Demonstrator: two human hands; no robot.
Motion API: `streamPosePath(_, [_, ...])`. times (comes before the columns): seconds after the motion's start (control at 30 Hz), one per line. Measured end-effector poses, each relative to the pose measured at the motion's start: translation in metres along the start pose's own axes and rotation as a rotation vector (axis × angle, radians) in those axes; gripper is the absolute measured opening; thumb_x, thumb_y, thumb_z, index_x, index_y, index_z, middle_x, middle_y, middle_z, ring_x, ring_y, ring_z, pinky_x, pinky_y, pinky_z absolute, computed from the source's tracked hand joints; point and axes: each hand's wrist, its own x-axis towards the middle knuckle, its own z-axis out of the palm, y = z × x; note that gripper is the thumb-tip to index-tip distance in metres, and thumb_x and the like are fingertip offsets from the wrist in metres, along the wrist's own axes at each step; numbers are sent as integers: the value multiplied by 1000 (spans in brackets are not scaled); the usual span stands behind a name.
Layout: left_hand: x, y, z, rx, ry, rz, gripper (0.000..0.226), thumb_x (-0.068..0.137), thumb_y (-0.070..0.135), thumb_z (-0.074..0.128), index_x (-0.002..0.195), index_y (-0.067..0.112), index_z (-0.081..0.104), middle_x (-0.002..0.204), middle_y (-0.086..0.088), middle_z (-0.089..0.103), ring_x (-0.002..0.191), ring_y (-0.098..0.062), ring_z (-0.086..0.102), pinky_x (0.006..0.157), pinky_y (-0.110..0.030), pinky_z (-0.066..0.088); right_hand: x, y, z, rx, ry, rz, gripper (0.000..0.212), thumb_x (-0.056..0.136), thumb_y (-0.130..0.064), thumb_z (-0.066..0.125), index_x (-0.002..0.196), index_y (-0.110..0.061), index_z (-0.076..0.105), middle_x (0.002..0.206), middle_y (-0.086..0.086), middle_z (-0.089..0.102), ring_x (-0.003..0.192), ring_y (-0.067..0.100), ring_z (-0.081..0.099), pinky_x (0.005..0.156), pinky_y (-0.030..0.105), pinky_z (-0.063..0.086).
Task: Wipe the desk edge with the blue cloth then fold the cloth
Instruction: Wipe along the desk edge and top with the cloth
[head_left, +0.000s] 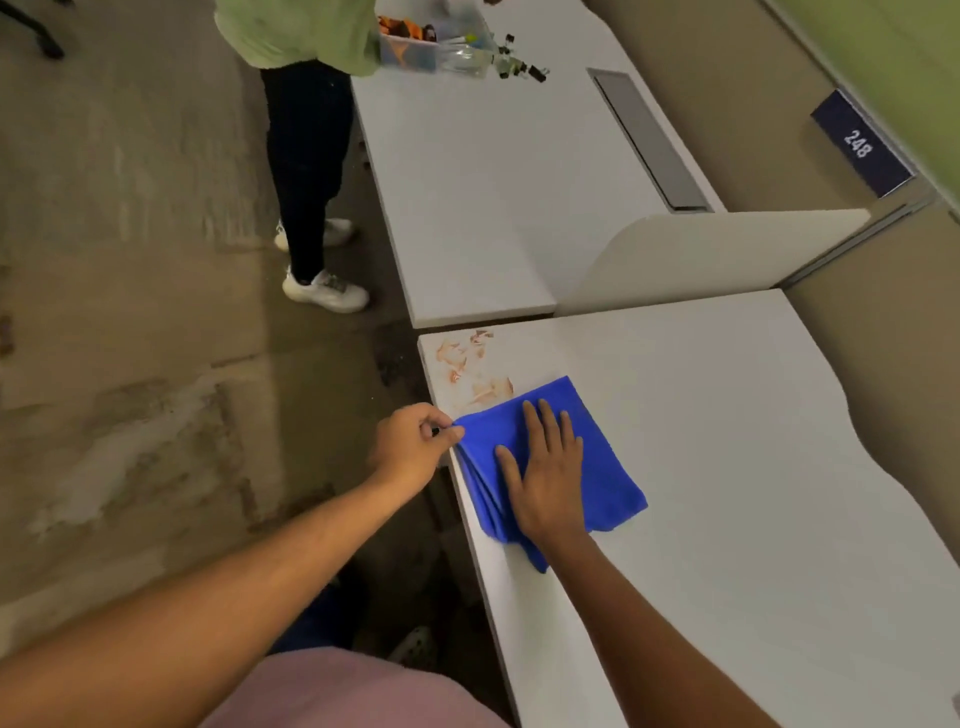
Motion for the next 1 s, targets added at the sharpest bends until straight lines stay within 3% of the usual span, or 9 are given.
streamPosePath(0.1, [15,-7,-7,3,-14,76,11,91,28,75,83,23,69,74,6,58,63,-10,52,57,-22,39,21,1,3,-208,-81,24,87,93,-81,7,165,-37,-12,176,-8,-13,163,30,-16,127,60,-8])
streamPosePath(0.27, [18,-23,-16,-6,73,139,16,96,29,68,88,18,59,85,7,52,71,-9,50,62,-21,38,44,-1,2,-233,-86,23,93,88,-85,-5,164,-33,-18,177,-6,-14,163,29,-15,130,63,-1])
streamPosePath(0.4, [-6,-44,-6,-130,145,-5,22,102,34,58,109,15,52,102,-6,57,86,-16,57,68,-23,44,61,-2,0,-208,-70,-40,89,93,-81,-4,165,-30,-13,177,-5,-9,163,26,-13,131,61,1])
streamPosePath(0.47, [-21,-51,9,-214,71,-93,40,102,41,55,132,15,48,124,-7,57,108,-18,60,87,-32,52,75,-3,-1,-211,-55,-76,85,98,-77,7,167,-29,-8,178,-5,-4,164,26,-10,131,61,1])
streamPosePath(0.57, [-47,-48,34,-345,-46,-171,66,102,55,42,157,21,28,159,-1,38,143,-16,42,117,-37,36,98,-11,1,-240,-43,-117,88,98,-79,15,167,-28,-3,178,-3,1,164,28,-5,131,60,0])
streamPosePath(0.63, [-59,-37,50,-406,-83,-204,65,106,53,34,162,25,19,169,6,23,153,-11,24,119,-26,19,109,-19,4,-240,-23,-111,92,95,-81,13,168,-25,-2,178,-2,3,164,29,-3,131,60,0])
streamPosePath(0.73, [-72,-21,74,-460,-27,-199,63,108,51,27,164,28,9,171,12,12,155,-2,11,119,-20,9,103,-25,12,-247,0,-119,83,100,-71,11,168,-25,2,178,0,5,164,30,0,131,59,4])
streamPosePath(0.87, [-79,-15,102,-420,76,-166,73,102,61,22,163,30,-4,172,14,-1,154,2,1,123,-21,5,66,5,14,-250,-64,-365,62,110,-51,17,168,-30,6,177,-5,8,165,25,1,133,51,2])
streamPosePath(1.0, [-81,-16,118,-310,157,-121,71,104,53,26,162,30,-8,172,12,-2,148,8,-1,116,-11,2,55,64,-12,-199,-158,-520,58,111,-51,20,167,-35,13,176,-13,9,164,14,-2,134,46,0])
